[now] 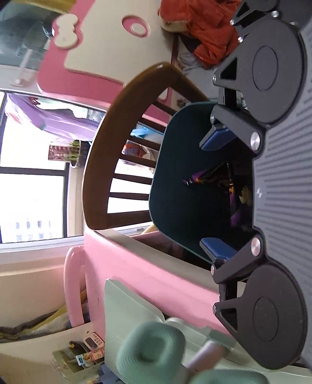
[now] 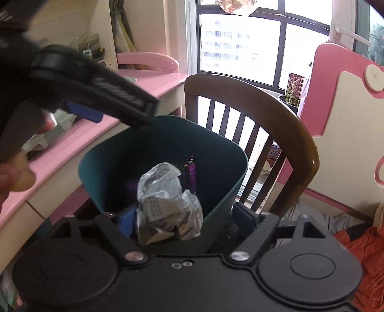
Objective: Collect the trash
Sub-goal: 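Open both tools over the wastebasket, dropping the bag and foil inside, then lower both tools back to the trash pile on the floor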
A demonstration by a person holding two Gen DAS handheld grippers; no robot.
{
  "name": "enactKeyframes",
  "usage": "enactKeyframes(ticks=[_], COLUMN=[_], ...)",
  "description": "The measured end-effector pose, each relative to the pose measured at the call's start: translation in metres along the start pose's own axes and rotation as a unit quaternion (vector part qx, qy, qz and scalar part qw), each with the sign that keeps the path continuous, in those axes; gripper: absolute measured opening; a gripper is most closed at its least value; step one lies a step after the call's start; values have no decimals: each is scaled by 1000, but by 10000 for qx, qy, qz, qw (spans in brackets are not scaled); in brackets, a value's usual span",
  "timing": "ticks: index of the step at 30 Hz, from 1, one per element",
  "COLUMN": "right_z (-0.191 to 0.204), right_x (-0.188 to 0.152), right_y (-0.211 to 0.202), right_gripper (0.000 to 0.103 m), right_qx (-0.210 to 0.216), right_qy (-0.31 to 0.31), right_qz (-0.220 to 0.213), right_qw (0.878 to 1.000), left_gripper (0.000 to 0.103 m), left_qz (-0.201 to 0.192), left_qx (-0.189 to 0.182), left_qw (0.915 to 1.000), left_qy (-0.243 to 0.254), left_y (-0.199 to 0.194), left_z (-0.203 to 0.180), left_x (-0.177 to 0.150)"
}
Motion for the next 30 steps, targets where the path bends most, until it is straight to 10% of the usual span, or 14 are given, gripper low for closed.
enactKeyframes(ticks=[19,30], right_z=[66,135], right_x=[-61,-157], right_y=[-103,-99], right_gripper=[96,97], right_qx=[34,-30], right_qy=[426,699], right_qz=[-284,107], right_qw=[9987,9975], left_gripper=[81,87], left_qz=[-422,207], left_qx=[-399,-441], left_qw=[9981,9987], left_qy=[187,132], left_y=[-130,-128], left_z=[68,127], left_x=[-104,-223])
Point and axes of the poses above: each gripper's, at about its wrist camera, not at the fingertips, and y roughly the way its jaws point, z to its left, x to its top, the point moved 7 cm from there along y, roughly the way its jaws point, and after that the axes turned 12 degrees about -y, right-handed, at the moved point
